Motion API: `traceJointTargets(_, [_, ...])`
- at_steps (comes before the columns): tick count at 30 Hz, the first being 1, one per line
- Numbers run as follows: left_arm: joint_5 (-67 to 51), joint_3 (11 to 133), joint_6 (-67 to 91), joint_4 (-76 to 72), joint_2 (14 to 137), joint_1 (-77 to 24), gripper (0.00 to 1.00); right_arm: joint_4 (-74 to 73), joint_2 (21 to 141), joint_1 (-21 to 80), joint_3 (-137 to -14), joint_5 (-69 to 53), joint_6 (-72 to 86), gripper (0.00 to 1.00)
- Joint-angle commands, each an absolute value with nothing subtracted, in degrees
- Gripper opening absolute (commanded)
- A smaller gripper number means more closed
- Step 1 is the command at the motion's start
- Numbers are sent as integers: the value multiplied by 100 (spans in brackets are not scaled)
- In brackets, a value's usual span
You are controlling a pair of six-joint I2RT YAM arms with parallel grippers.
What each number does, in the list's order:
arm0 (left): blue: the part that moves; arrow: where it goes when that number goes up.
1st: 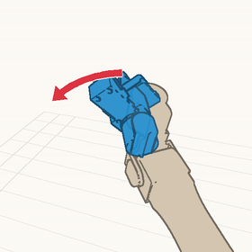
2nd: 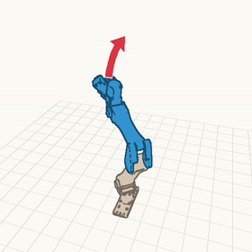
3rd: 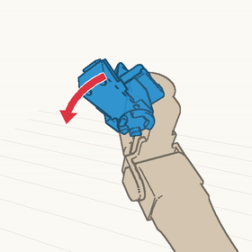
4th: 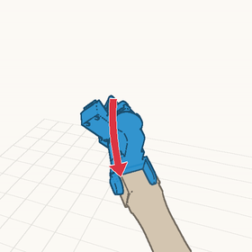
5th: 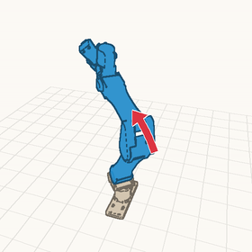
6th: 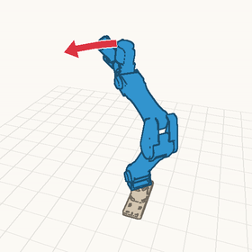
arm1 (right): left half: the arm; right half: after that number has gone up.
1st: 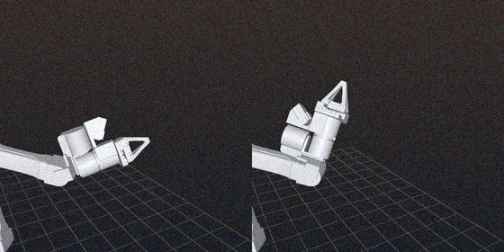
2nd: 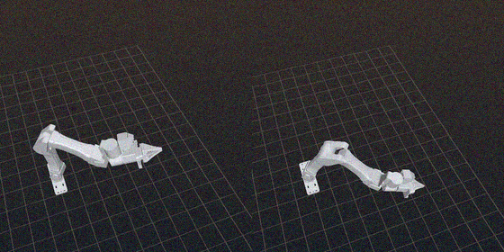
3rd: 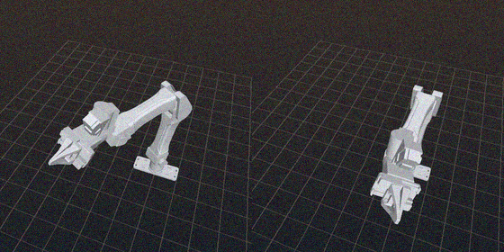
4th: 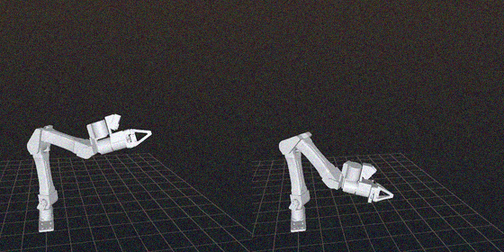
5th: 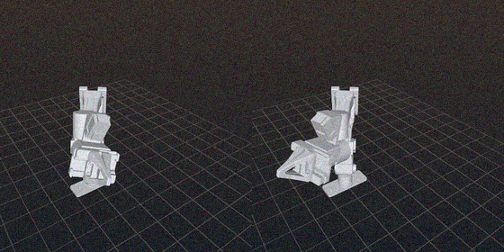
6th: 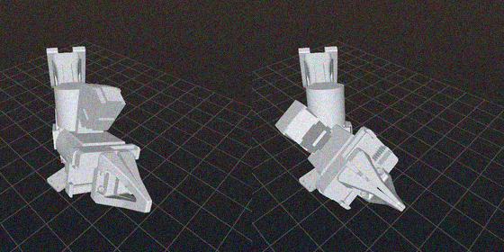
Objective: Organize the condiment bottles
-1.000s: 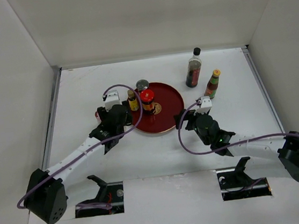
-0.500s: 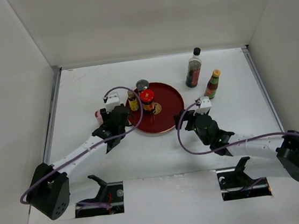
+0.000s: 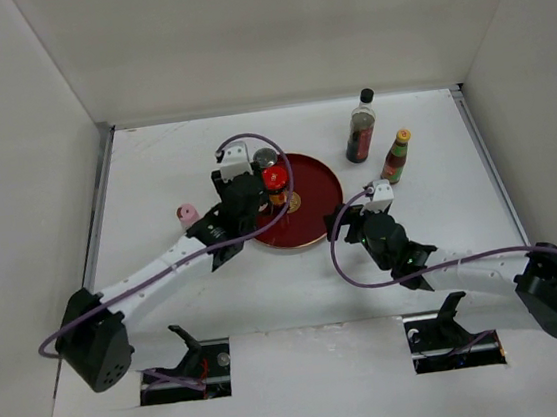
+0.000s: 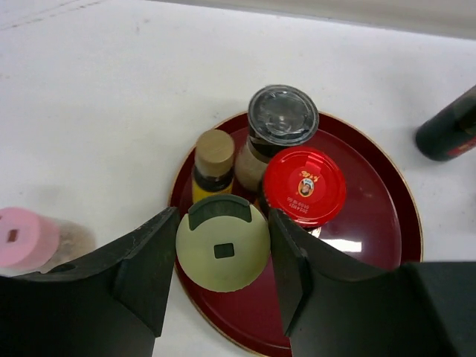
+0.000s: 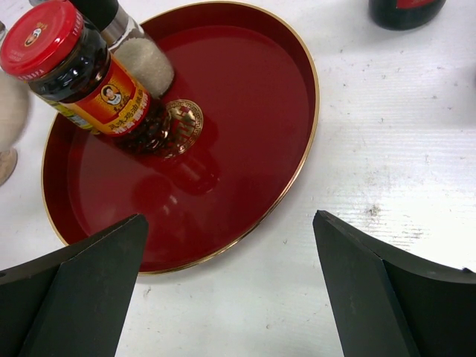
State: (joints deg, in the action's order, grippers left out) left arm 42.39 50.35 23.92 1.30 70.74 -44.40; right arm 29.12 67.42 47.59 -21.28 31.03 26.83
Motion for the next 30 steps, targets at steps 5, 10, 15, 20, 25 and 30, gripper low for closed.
traceJointTargets(5, [4043,5379,2294,-457,7945,-4416,29,3217,6416,4750,-2206,3111,2689,100])
traceJointTargets(10, [4087,5186,2311,-509,8015,-4434,29,3199,6425,4724,-2224,3085,2681,100])
traceJointTargets(15, [4070,5028,2338,-510,8191,-4451,30,3208,6416,4724,-2197,3059,2725,100])
traceJointTargets(20, [4104,4904,2399,-641,8402,-4460,30,3199,6302,4733,-2180,3111,2689,100])
traceJointTargets(25, [4113,4764,2408,-826,8473,-4425,35,3173,6302,4724,-2188,3138,2672,100])
traceJointTargets(30, [4166,4667,2408,-800,8298,-4451,54,3182,6319,4715,-2171,3111,2707,100])
